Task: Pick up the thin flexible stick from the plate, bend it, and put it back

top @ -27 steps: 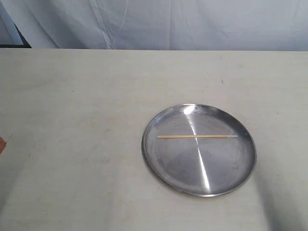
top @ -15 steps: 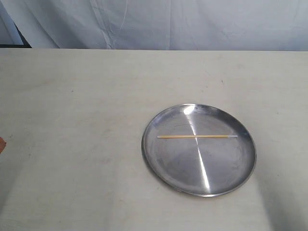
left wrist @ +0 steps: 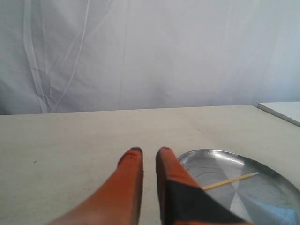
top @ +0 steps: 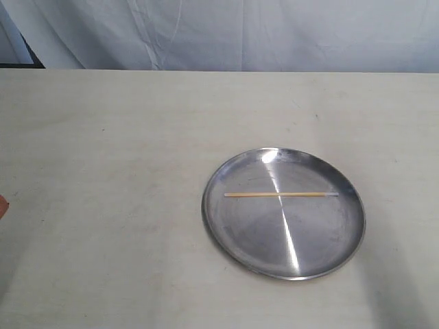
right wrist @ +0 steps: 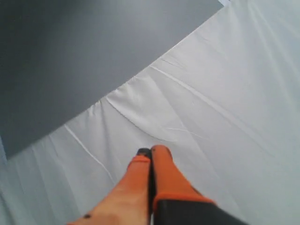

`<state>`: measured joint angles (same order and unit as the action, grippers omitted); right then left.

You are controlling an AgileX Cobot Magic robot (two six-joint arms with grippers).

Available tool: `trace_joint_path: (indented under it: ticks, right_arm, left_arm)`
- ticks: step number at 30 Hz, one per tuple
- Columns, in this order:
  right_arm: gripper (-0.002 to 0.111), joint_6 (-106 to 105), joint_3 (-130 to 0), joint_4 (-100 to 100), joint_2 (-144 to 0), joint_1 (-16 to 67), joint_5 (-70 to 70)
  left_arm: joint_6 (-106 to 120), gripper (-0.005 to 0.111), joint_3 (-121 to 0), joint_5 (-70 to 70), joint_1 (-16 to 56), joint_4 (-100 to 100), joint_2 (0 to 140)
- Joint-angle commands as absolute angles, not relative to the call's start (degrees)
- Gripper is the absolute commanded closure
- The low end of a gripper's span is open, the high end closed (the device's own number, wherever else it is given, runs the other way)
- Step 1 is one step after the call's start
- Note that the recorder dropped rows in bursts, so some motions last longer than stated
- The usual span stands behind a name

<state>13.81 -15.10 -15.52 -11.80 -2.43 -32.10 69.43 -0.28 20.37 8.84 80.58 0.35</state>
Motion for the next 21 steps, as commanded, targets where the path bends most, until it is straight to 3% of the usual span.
trace_joint_path:
  ticks: [1, 10, 13, 16, 17, 21]
  right_arm:
    - [0.109, 5.29, -16.93, -4.17, -20.27, -2.68, -29.02]
    - [0.109, 2.16, -31.23, 14.54, -49.41, 0.54, -3.00]
    - [0.109, 2.16, -39.43, 14.27, -59.40, 2.47, 15.11]
    - [0.109, -1.60, -51.01, 8.90, -71.62, 3.51, 34.29]
    - [0.109, -11.61, -57.41, 1.30, -79.48, 3.50, 43.81]
    - [0.108, -33.53, -68.35, -16.56, -97.72, 3.50, 52.20]
  left_arm:
    - [69.49, 0.093, 0.00, 20.72, 8.74, 80.74, 0.00]
    - [69.49, 0.093, 0.00, 20.72, 8.74, 80.74, 0.00]
    - [69.49, 0.093, 0.00, 20.72, 8.74, 80.74, 0.00]
    - [69.49, 0.093, 0.00, 20.72, 8.74, 80.74, 0.00]
    - [69.49, 0.093, 0.00, 20.72, 8.74, 80.74, 0.00]
    - [69.49, 0.093, 0.00, 20.72, 8.74, 80.74, 0.00]
